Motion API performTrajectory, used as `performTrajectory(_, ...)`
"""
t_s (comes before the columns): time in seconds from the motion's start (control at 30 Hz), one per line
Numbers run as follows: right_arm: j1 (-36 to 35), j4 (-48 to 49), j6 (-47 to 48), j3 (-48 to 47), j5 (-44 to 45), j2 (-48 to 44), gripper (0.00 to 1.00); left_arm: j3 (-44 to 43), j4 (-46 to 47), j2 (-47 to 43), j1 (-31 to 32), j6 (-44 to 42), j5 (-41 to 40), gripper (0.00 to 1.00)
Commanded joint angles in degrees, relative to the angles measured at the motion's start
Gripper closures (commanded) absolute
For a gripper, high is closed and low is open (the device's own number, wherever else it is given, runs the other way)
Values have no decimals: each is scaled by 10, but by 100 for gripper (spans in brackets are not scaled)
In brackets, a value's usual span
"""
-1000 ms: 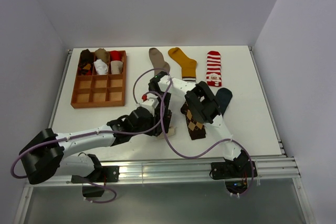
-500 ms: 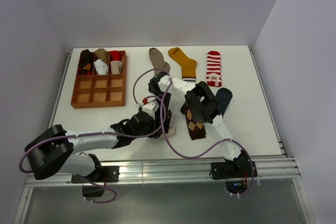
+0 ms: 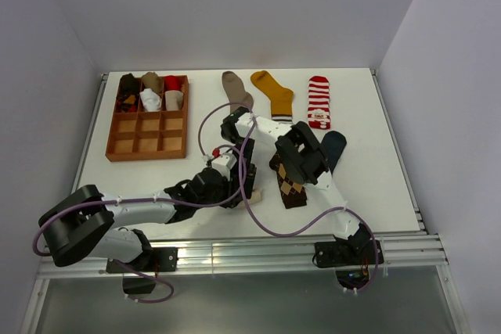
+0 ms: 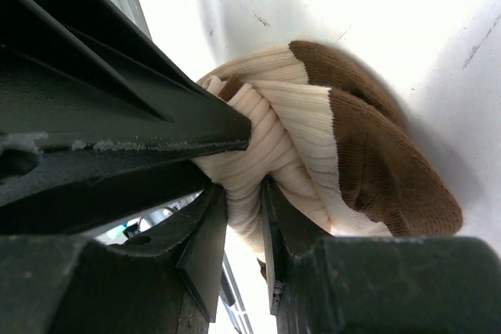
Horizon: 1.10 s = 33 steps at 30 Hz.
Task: Roll the socks
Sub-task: Roll the sock at the center of the board.
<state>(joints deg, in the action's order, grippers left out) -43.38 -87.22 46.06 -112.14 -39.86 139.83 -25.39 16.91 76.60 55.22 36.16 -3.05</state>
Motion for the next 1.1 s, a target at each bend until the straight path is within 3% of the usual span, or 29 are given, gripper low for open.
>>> performTrajectory(0.0,-13,75,22,19,72,40,69,21,-32,2,-6,29,2,66)
performTrajectory(0.13,-13,99,1,27,72,29,66,25,-42,12,-7,64,2,85)
performTrajectory(0.17,-12,107,-6,31,72,19,63,29,-44,14,-7,71,-3,95)
performTrajectory(0.2,-13,123,-12,43,71,13,62,31,-49,15,-7,79,-6,100)
performTrajectory(0.5,24,233,-80,125,22,-117,51,58,-58,34,-7,153,-20,100)
performTrajectory(0.77,132,352,-155,211,-4,-245,46,73,-34,50,-26,175,11,100)
performTrajectory(0.9,195,403,-135,263,-15,-307,45,82,-17,63,-56,182,42,100)
performTrajectory(1.07,209,469,-98,375,3,-401,44,62,-37,98,-83,174,89,100)
